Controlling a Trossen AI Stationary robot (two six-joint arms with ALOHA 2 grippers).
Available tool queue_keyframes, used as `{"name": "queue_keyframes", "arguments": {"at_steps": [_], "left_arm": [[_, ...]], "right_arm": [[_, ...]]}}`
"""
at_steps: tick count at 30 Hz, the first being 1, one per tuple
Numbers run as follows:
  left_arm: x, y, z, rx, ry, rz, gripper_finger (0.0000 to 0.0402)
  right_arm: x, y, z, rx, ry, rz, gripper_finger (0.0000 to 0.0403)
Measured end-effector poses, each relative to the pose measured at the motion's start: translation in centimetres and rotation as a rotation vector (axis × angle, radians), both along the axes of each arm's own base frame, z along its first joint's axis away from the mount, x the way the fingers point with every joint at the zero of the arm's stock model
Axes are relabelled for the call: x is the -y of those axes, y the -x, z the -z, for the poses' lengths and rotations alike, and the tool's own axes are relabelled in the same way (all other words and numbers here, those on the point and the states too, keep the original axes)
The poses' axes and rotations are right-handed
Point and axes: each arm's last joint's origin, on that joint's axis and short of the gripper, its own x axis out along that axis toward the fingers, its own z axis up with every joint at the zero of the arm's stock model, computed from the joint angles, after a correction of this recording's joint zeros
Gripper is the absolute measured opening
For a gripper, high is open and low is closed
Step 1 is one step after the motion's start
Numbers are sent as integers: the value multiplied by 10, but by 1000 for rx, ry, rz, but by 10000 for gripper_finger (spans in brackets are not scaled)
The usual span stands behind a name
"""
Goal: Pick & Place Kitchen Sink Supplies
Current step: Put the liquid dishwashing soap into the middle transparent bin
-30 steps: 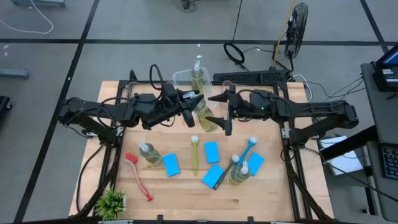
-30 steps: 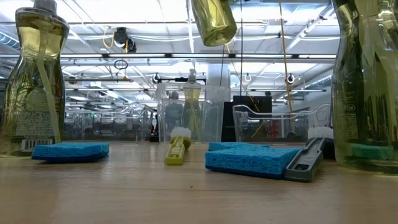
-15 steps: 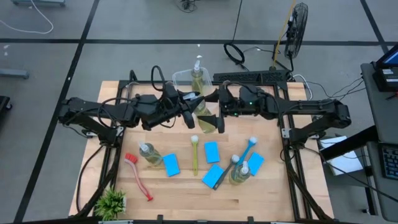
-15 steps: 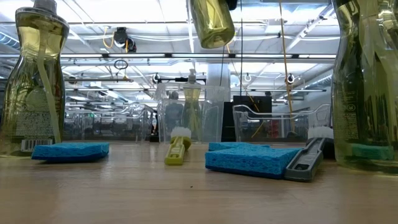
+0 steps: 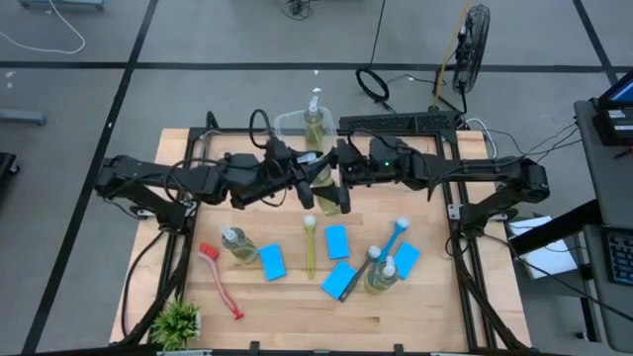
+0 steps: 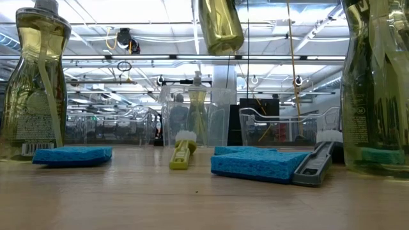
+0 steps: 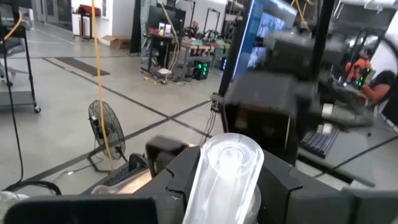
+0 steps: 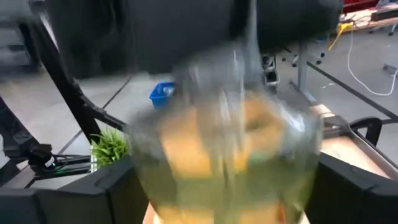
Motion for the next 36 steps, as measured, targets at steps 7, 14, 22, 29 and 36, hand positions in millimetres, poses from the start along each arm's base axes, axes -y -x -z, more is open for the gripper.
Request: {"name": "queue_keyframes", "arguments": {"at_steps": [7,14,22,29,36], "left_arm": [[-1,0,2,-23,5,-9,108],[0,0,3,-27,7,0,108],[0,0,3,-25,10,2,116],[-1,5,-6,9,-35,-21,280],[-2,15,-16,31,-54,-50,373]], "right_arm": [[2,6,-2,-34,-4,7,271],[2,9,-1,-62,-10,5,225],[2,9,-1,-61,-9,6,202],[4,9,7,-119,-22,26,200],[9,10,5,-109,-17,40,199]]}}
